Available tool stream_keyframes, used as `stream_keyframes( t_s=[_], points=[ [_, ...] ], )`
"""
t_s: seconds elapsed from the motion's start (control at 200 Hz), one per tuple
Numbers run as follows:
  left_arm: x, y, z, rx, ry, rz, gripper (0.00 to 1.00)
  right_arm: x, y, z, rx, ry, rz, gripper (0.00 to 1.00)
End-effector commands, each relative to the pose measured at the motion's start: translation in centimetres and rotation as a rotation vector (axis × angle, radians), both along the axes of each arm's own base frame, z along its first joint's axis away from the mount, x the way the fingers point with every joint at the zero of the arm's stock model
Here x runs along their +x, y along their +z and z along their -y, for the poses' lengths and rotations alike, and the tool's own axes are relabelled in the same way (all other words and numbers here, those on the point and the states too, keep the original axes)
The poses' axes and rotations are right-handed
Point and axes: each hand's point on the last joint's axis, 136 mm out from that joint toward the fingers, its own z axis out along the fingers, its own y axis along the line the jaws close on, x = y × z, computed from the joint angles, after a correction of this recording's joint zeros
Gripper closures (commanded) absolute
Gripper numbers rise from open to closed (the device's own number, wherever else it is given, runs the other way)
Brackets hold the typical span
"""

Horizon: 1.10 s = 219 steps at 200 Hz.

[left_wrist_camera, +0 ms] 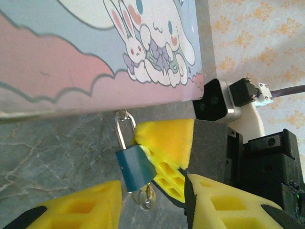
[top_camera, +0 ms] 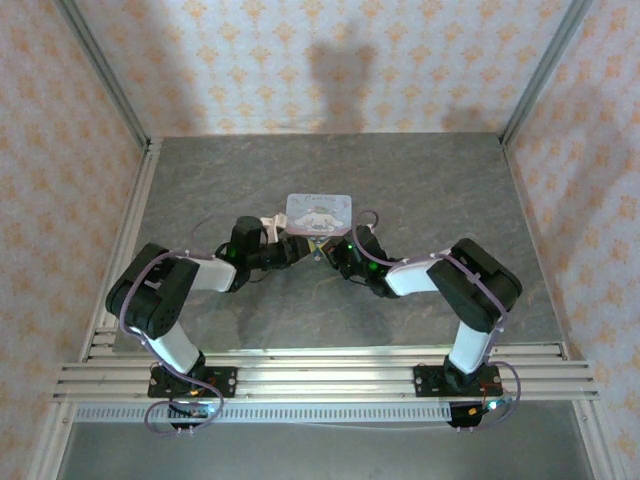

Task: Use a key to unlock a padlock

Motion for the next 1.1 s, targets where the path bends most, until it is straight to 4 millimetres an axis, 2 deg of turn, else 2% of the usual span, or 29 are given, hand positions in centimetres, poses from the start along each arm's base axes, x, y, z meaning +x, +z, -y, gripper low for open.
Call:
stream_keyframes(
  t_s=[0.0,0.235,0.435,0.555,0.831,1.091],
  points=[
    [0.1,0.2,0.5,-0.035,0.017,-0.008,0.60,-0.2,-1.4,0.4,0.020,-0.046,-0.039,1.00],
    [0.3,-0.9,0.4,-0.064,0.050,-0.051,0.60,-0.1,-1.8,0.3,0.069,-0.069,-0.054,1.00],
    [0.7,-0.5,0.7,-0.092,0.051,-0.049,0.60,-0.1,-1.9,0.2,0.086,-0.074,-0.061,1.00],
    [1.0,-0.3,0.9,-0.100,0.048,-0.044,0.67,-0.2,-1.9,0.1,0.096,-0.076,-0.065,1.00],
    [1.4,-0.1,1.3,-0.132,0.046,-0.048,0.66,-0.3,-2.1,-0.3,0.121,-0.079,-0.074,1.00],
    [1.6,-0.8,1.4,-0.149,0.057,-0.072,0.73,-0.4,-2.3,-0.4,0.146,-0.086,-0.081,1.00]
  ],
)
